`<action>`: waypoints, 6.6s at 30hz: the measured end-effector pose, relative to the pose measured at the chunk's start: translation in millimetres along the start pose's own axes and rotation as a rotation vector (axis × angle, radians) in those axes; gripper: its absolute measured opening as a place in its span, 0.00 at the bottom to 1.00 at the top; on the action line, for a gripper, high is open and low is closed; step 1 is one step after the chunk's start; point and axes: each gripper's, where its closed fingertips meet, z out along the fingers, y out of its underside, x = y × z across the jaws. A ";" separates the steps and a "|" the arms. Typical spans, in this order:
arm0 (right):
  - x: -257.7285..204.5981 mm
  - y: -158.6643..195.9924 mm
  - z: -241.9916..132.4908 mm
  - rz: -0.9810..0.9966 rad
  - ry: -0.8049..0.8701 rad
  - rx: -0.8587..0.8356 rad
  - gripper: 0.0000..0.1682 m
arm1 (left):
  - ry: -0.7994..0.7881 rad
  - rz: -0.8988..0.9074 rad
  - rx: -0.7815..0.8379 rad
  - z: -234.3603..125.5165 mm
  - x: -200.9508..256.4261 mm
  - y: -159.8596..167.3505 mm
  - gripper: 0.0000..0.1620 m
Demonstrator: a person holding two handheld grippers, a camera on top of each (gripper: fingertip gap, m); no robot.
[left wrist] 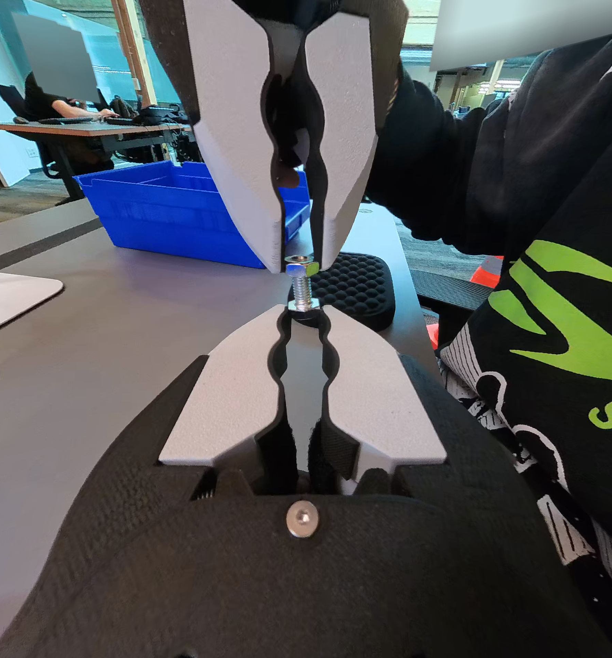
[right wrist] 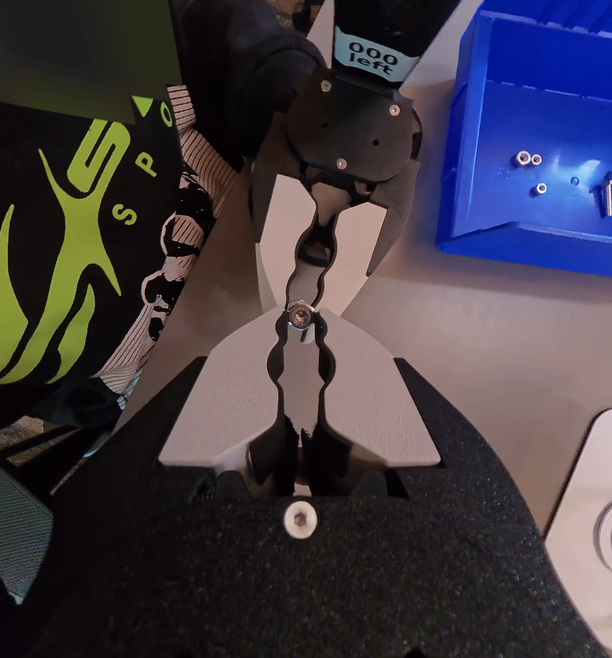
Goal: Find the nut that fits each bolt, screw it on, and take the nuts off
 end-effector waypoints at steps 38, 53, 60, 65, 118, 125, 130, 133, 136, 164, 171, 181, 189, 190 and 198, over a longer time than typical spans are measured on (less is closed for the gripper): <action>5.7 -24.2 -2.9 0.442 0.210 0.911 0.33 | -0.109 0.023 0.125 -11.3 -11.9 -16.9 0.09; 1.2 -19.1 -11.0 0.437 0.237 0.908 0.29 | -0.137 -0.009 0.104 -9.4 -18.3 -13.7 0.09; -0.2 -15.7 -13.8 0.437 0.253 0.905 0.28 | -0.139 -0.008 0.100 -8.9 -18.6 -13.2 0.09; 2.8 -19.9 -15.1 0.426 0.258 0.931 0.31 | -0.131 0.004 0.086 -7.2 -16.7 -11.5 0.09; -7.8 -6.9 -15.3 0.409 0.338 0.942 0.20 | -0.136 0.013 0.061 -4.9 -16.5 -8.2 0.09; 5.0 -16.7 -2.2 0.395 0.355 0.938 0.33 | -0.121 0.025 0.052 -3.7 -13.8 -7.0 0.09; 2.4 -18.6 -2.6 0.380 0.346 0.934 0.32 | -0.126 0.018 0.053 -3.8 -15.1 -7.1 0.09; -2.0 -11.4 -7.3 0.399 0.352 0.935 0.29 | -0.131 0.013 0.056 -4.3 -16.2 -7.4 0.09; -11.5 -7.7 -13.5 0.397 0.324 0.966 0.18 | -0.135 0.005 0.056 -4.4 -17.3 -7.5 0.09; -3.5 0.3 -11.9 0.396 0.383 0.953 0.16 | -0.130 0.006 0.053 -4.0 -16.4 -6.9 0.09; 3.9 -12.8 -1.5 0.371 0.383 0.952 0.30 | -0.119 0.016 0.038 -2.4 -14.2 -5.1 0.09; -14.1 -6.5 -12.7 0.368 0.341 0.981 0.14 | -0.136 0.002 0.042 -3.2 -17.5 -5.5 0.09; 1.0 -6.2 -7.6 0.385 0.399 0.970 0.29 | -0.120 0.019 0.040 -2.6 -14.0 -5.3 0.09; 2.6 -8.0 -4.4 0.380 0.395 0.962 0.30 | -0.119 0.022 0.036 -2.2 -13.5 -4.8 0.09; 2.9 -12.1 -0.2 0.361 0.378 0.944 0.28 | -0.123 0.017 0.036 -2.5 -14.6 -4.8 0.09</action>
